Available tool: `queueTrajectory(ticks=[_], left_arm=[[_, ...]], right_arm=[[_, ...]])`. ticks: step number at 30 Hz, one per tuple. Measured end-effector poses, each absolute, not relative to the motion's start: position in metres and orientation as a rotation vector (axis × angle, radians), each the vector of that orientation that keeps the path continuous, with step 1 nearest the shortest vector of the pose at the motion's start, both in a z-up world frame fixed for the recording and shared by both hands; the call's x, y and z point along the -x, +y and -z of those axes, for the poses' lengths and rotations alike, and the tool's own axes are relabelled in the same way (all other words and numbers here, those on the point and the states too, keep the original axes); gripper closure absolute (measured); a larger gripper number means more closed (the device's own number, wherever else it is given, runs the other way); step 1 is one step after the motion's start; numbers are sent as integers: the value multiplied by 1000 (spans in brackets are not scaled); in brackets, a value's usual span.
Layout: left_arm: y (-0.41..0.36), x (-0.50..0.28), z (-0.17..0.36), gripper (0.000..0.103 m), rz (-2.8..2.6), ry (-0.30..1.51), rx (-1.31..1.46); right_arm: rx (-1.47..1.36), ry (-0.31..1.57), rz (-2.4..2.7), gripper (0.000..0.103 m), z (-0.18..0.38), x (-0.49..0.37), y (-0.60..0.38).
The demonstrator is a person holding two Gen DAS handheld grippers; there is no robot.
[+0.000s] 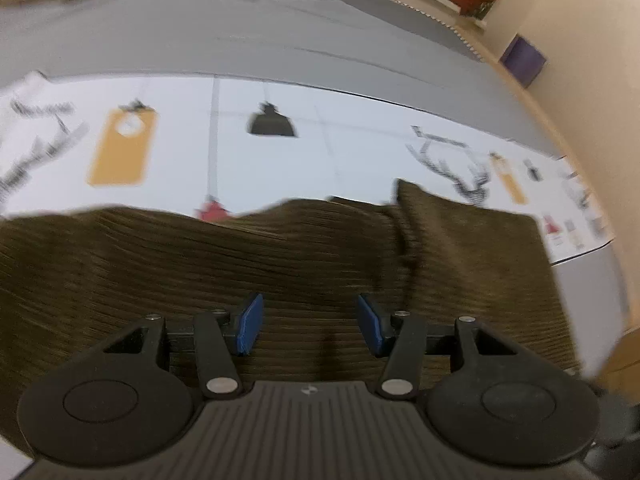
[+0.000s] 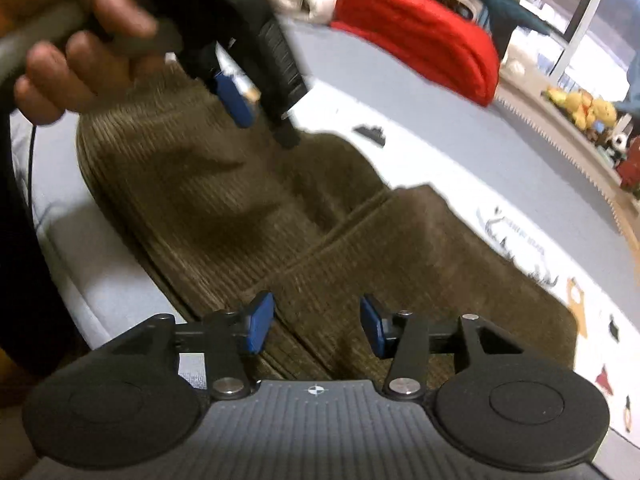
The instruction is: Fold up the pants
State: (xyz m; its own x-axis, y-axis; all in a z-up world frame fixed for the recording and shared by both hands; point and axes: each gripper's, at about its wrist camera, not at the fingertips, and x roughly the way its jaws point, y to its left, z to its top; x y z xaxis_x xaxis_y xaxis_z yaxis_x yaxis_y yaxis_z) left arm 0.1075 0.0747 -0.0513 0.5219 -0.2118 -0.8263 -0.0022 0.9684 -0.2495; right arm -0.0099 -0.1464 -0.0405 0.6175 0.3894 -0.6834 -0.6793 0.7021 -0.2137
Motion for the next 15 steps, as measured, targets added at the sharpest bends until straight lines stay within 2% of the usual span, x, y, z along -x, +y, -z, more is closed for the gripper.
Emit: queueTrajectory(ticks=[6, 8, 9, 10, 15], left_arm=[[48, -116, 54, 46, 147, 1015, 181], [46, -117, 55, 46, 151, 1018, 179], [46, -119, 56, 46, 150, 1018, 182], [47, -120, 56, 46, 150, 1019, 187], [52, -124, 51, 46, 144, 1004, 223]], right_arm=[[545, 672, -635, 55, 58, 2, -129], [536, 686, -662, 71, 57, 2, -130], [532, 692, -700, 88, 57, 4, -131], [550, 671, -710, 92, 57, 7, -131], [546, 451, -750, 94, 19, 38, -147]])
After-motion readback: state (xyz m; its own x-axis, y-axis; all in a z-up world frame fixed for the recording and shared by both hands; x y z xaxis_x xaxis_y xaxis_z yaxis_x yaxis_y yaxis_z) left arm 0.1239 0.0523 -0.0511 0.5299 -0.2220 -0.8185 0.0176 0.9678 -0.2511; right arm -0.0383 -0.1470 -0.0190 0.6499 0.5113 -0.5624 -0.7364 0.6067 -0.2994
